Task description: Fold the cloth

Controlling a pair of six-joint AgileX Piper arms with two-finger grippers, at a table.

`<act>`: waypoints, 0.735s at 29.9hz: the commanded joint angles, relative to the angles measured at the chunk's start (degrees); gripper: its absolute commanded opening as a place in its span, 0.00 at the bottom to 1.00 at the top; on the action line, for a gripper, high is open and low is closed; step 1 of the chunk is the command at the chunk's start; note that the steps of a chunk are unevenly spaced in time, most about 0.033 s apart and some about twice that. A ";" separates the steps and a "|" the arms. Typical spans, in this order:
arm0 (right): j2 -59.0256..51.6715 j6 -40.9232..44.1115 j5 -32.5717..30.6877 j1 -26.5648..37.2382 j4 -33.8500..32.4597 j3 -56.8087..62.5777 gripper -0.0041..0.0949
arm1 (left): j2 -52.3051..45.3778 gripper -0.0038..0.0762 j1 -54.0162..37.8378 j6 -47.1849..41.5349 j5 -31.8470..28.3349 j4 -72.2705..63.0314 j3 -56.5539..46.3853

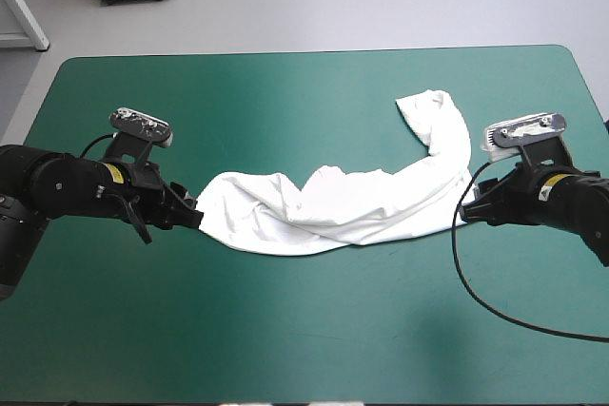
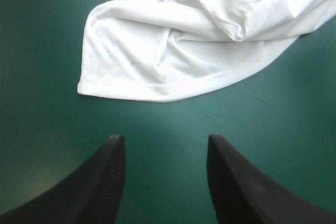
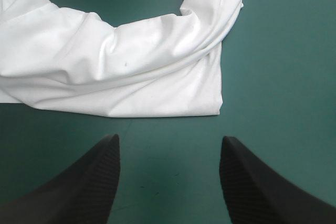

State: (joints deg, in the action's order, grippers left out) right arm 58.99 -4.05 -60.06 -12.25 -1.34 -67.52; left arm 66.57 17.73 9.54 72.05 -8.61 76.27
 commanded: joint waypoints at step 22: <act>-0.64 -0.60 -2.37 0.34 0.08 -1.73 0.59 | -0.98 0.49 0.05 -0.65 1.66 -1.40 1.84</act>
State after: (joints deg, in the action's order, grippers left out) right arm 58.99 -4.17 -61.77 -12.25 -1.23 -67.52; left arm 66.57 17.73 9.52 72.05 -8.73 76.27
